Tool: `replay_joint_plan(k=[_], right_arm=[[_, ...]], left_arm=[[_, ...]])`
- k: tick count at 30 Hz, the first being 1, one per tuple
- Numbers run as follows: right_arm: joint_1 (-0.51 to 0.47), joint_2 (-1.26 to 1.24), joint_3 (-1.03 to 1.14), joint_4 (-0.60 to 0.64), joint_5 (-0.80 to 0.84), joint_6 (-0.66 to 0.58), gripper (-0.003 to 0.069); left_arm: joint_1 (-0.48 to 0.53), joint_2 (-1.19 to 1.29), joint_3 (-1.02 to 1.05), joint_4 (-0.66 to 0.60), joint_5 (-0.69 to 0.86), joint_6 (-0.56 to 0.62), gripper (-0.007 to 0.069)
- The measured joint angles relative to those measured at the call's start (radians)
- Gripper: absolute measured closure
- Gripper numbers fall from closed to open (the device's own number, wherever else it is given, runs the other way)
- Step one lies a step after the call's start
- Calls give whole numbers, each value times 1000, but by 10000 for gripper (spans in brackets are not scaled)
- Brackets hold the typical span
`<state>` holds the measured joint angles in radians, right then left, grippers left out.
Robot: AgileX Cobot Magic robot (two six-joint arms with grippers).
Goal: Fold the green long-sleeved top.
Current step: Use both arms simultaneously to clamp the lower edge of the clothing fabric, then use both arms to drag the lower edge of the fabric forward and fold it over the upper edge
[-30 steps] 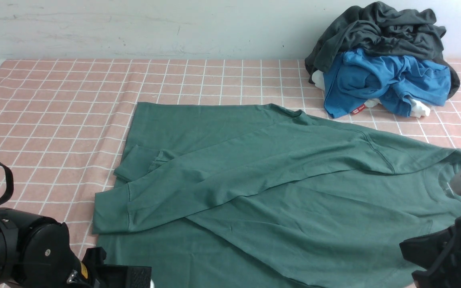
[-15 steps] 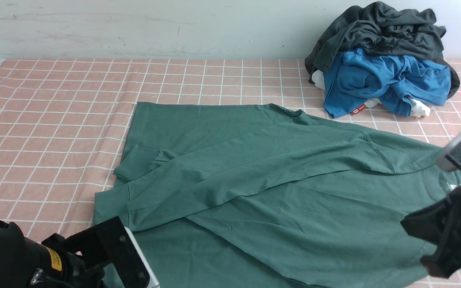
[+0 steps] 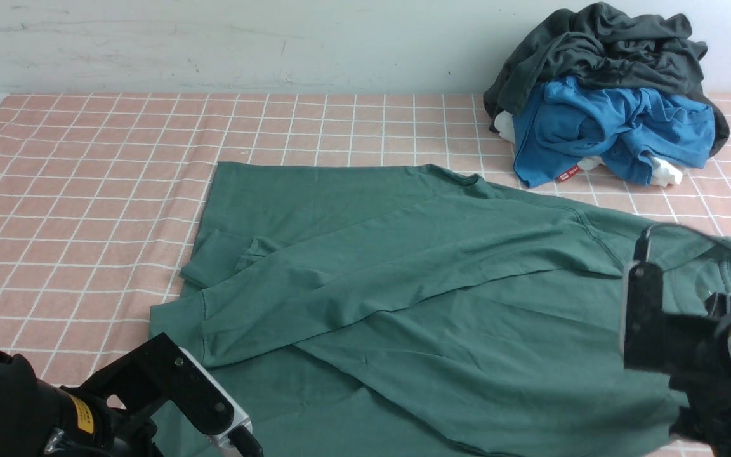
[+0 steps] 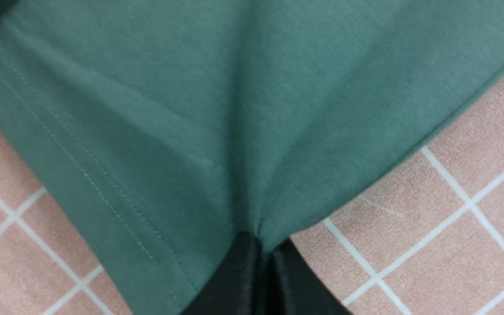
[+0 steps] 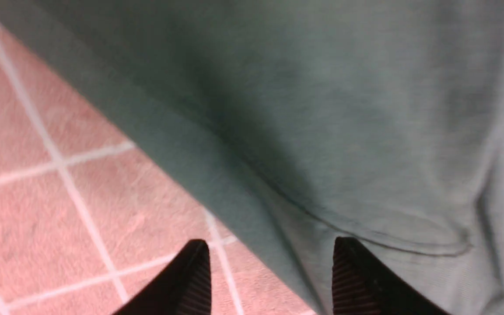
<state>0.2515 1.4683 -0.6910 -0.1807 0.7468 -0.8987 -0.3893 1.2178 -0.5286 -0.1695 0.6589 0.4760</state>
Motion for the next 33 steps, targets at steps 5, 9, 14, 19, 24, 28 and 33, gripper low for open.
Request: replay_joint_plan(k=[5, 9, 14, 19, 24, 28, 33], right_arm=[[0, 82, 41, -95, -62, -51, 314], [0, 96, 46, -130, -110, -34, 365], [0, 97, 47, -144, -139, 7, 480], [0, 88, 54, -145, -160, 58, 613], [0, 29, 56, -145, -167, 136, 660], [0, -101, 56, -145, -113, 234, 662], [0, -220, -2, -166, -64, 369, 662]], left_arm=[[0, 0, 0, -25, 0, -1, 625], [0, 0, -1, -29, 0, -1, 625], [0, 0, -1, -29, 0, -3, 625], [0, 0, -2, -32, 4, -4, 625], [0, -3, -44, -32, 73, -62, 625], [0, -18, -143, -3, 198, -181, 625], [0, -14, -293, 102, 207, -319, 625]])
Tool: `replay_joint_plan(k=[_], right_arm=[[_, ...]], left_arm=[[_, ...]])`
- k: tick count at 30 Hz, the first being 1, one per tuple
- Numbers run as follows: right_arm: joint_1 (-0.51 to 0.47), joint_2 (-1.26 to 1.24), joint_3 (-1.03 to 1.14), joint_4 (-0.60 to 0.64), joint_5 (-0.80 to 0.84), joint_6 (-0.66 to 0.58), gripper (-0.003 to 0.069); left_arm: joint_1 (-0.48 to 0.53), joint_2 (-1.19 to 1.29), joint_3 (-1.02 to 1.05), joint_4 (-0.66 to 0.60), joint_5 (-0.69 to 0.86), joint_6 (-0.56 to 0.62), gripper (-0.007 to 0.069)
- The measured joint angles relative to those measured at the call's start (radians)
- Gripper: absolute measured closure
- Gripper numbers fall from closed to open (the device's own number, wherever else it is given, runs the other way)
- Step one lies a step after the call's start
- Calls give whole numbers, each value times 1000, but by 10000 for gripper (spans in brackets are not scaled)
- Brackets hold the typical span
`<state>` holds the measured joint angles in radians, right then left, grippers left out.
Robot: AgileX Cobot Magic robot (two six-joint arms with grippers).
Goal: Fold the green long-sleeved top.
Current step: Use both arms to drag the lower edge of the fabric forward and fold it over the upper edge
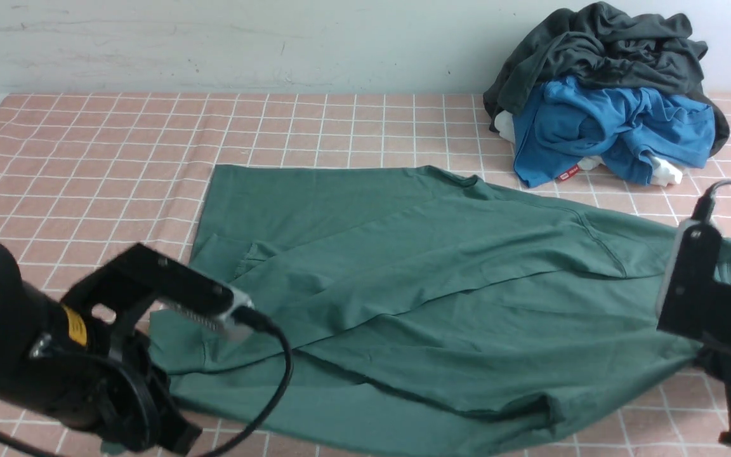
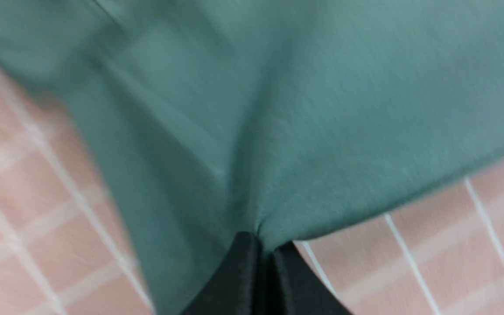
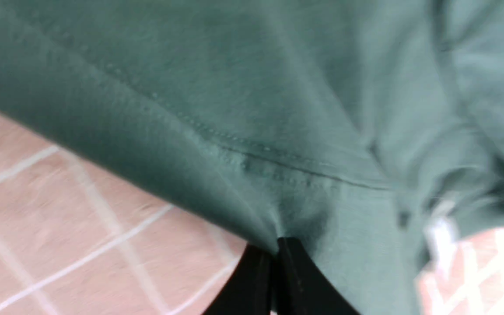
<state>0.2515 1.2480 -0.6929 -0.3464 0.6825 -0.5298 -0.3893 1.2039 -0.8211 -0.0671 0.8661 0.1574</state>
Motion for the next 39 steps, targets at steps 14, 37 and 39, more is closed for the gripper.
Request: replay_joint_plan(k=[14, 37, 39], right_arm=[[-58, 446, -499, -401, -167, 330, 662], [-66, 806, -962, -378, 133, 897, 400], [-40, 802, -968, -95, 188, 573, 542]], left_arm=[[111, 537, -678, 273, -210, -205, 625], [190, 1199, -1513, 289, 111, -264, 300], [188, 1171, -1518, 265, 182, -138, 414]])
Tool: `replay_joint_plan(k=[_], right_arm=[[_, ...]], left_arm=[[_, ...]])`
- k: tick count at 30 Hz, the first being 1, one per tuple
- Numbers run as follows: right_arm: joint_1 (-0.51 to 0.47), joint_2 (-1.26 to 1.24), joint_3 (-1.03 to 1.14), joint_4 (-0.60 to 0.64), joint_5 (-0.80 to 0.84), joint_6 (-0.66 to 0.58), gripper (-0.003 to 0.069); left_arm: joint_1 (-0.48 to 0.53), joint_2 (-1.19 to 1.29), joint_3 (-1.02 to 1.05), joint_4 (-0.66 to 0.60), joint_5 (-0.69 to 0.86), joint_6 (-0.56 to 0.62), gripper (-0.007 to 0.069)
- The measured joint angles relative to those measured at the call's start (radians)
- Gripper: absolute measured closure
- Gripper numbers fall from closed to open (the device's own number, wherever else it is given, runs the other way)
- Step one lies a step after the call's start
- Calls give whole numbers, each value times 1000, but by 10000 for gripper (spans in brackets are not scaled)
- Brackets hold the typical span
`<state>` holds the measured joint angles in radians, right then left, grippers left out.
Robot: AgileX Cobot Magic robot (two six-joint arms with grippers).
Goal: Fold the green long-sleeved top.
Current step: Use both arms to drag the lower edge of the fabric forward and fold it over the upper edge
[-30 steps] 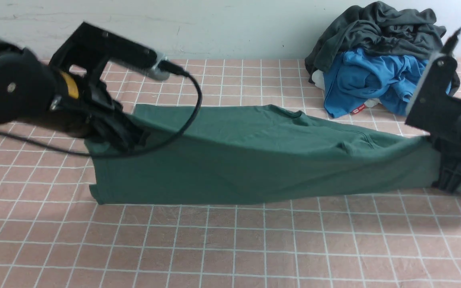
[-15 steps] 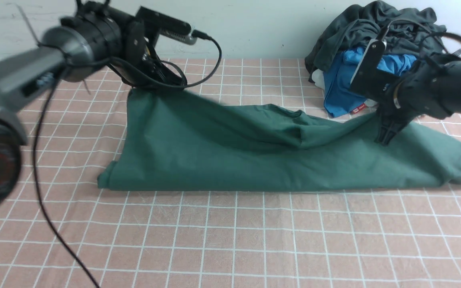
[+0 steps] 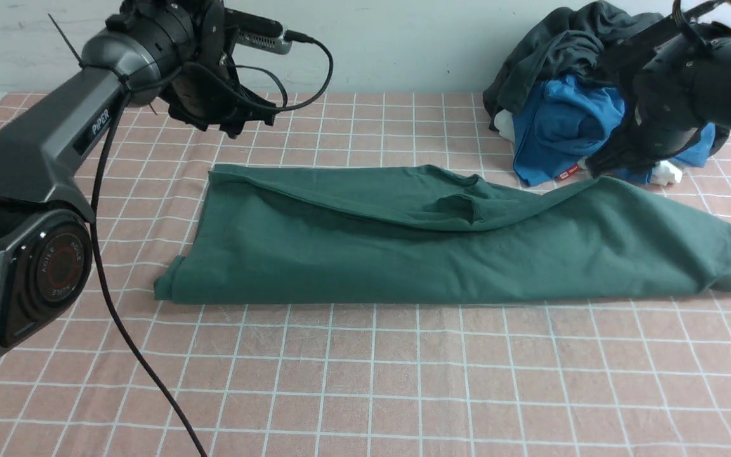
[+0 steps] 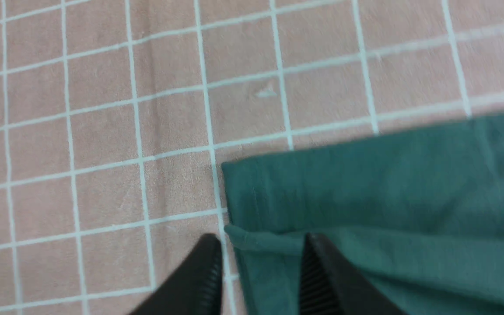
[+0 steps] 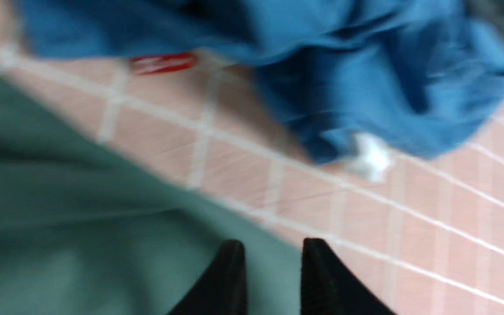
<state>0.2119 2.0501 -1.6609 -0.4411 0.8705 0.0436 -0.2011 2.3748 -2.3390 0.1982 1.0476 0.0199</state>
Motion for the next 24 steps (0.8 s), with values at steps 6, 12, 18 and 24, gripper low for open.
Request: replay_joint_plan(k=[6, 12, 18, 24], right_arm=[[26, 38, -1, 569, 52, -577, 664], [25, 168, -1, 744, -226, -789, 671], [-14, 222, -65, 807, -559, -498, 662], [-58, 216, -222, 725, -352, -339, 589]], left_arm=[[19, -23, -2, -44, 123, 88, 606], [44, -159, -1, -183, 195, 185, 628], [42, -351, 8, -240, 201, 208, 628], [42, -677, 304, -209, 196, 213, 628]])
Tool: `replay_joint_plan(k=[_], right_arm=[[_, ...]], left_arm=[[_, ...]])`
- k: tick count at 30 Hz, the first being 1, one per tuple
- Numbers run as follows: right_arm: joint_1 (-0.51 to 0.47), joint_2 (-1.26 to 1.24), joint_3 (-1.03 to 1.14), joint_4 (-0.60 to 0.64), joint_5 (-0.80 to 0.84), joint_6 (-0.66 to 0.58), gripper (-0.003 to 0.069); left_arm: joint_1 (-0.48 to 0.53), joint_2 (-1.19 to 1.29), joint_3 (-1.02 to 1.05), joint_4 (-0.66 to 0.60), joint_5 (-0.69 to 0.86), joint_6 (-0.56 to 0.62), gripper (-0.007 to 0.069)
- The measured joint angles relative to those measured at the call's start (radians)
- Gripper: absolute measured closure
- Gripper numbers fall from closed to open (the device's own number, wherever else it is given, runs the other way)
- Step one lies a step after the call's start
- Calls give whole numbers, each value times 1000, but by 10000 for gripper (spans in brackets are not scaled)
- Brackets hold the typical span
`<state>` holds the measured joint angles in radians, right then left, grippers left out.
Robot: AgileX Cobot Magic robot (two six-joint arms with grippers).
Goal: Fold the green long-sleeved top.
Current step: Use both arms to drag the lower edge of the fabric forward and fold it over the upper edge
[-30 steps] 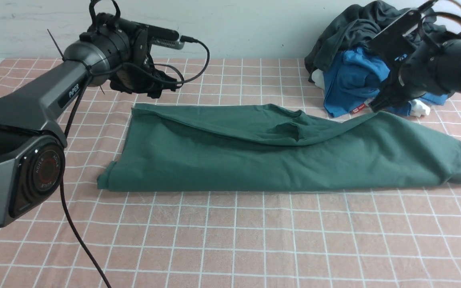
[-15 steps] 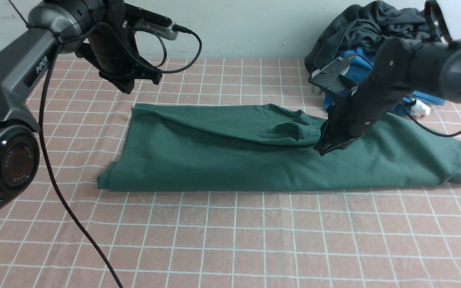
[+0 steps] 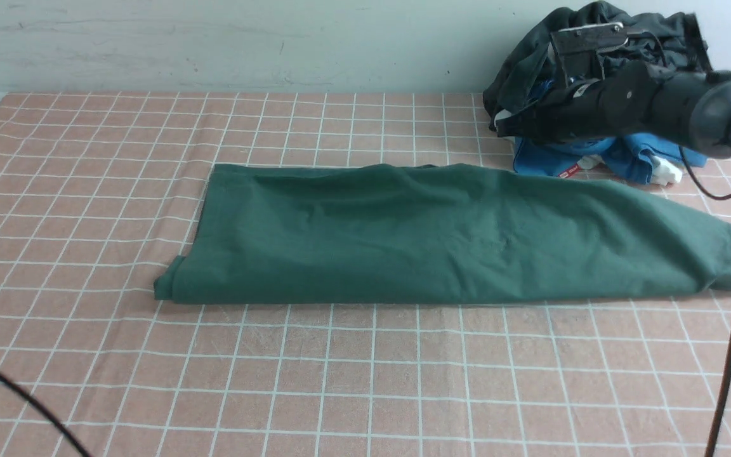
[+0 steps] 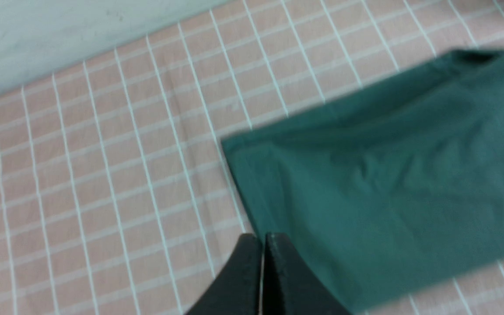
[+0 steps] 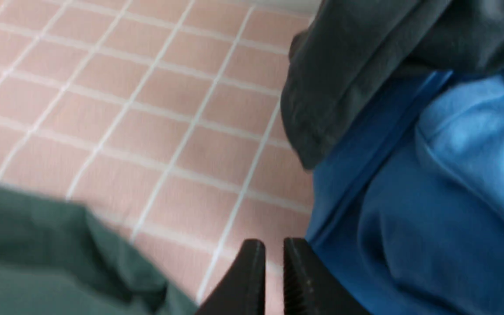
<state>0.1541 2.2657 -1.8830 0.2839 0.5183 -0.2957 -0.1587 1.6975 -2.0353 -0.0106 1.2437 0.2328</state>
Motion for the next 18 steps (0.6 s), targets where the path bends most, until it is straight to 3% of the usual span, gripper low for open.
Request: replay_joint_plan(k=[4, 5, 6, 8, 12, 13, 14, 18], right_arm=[[-1, -8, -60, -55, 337, -7, 571], [-1, -8, -60, -55, 351, -10, 571], [0, -9, -65, -7, 438, -59, 571], [8, -1, -69, 102, 480, -138, 582], [63, 64, -77, 411, 432, -401, 640], [70, 69, -77, 425, 415, -412, 643], [99, 109, -78, 522, 328, -490, 661], [138, 185, -78, 623, 77, -560, 670]], left_arm=[[0, -272, 360, 2, -151, -55, 628], [0, -288, 381, 2, -161, -60, 628], [0, -407, 576, 3, -246, -92, 628], [0, -534, 764, 3, -352, -126, 628], [0, -652, 1060, 11, -428, -146, 628], [0, -653, 1082, 11, -428, -146, 628], [0, -653, 1156, 11, -424, -146, 628], [0, -647, 1234, 22, -389, -146, 627]])
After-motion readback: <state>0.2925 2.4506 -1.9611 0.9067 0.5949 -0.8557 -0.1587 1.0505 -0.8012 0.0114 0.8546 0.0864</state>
